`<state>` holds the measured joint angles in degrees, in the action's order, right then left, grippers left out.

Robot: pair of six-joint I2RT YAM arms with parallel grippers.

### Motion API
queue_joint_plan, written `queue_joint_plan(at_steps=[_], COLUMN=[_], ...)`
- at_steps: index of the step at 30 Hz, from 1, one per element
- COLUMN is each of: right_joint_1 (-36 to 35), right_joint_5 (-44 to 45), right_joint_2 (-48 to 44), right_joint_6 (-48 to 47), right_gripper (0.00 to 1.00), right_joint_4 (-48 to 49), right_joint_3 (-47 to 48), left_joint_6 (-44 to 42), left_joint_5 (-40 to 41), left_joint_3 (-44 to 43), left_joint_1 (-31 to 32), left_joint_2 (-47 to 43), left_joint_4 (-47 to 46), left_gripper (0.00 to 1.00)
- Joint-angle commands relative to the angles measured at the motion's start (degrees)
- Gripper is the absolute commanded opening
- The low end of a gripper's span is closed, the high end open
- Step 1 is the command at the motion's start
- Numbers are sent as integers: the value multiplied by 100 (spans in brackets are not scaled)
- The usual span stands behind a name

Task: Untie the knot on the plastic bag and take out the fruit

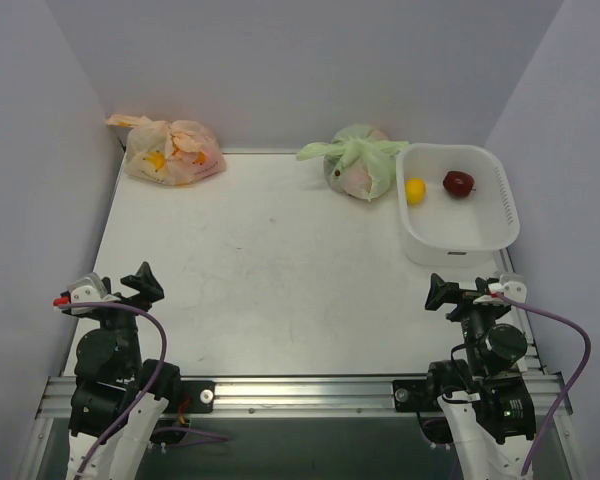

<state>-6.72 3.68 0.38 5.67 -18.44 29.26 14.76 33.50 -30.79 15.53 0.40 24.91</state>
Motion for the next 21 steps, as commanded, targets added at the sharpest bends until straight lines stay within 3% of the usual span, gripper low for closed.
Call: queue_joint_plan(at_steps=[1, 10, 16, 21], right_joint_1=[30, 22, -136, -251], right_joint_5=[167, 572, 941, 994], right_joint_2=[-1154, -1181, -1023, -1031], right_joint_6=[-49, 57, 145, 145], right_gripper=[100, 100, 100, 100], right_joint_4=[270, 244, 200, 191], right_joint_3=[133, 107, 80, 54], left_joint_6=[-26, 615, 1370, 1485], left_joint_5=[-177, -642, -1090, -2108], left_joint_3=[-68, -164, -638, -1490], left_joint_1=[-59, -59, -50, -41], left_joint_2=[-506, 371, 2250, 4360], left_joint_4=[-337, -320, 67, 111], left_gripper=[97, 97, 98, 98])
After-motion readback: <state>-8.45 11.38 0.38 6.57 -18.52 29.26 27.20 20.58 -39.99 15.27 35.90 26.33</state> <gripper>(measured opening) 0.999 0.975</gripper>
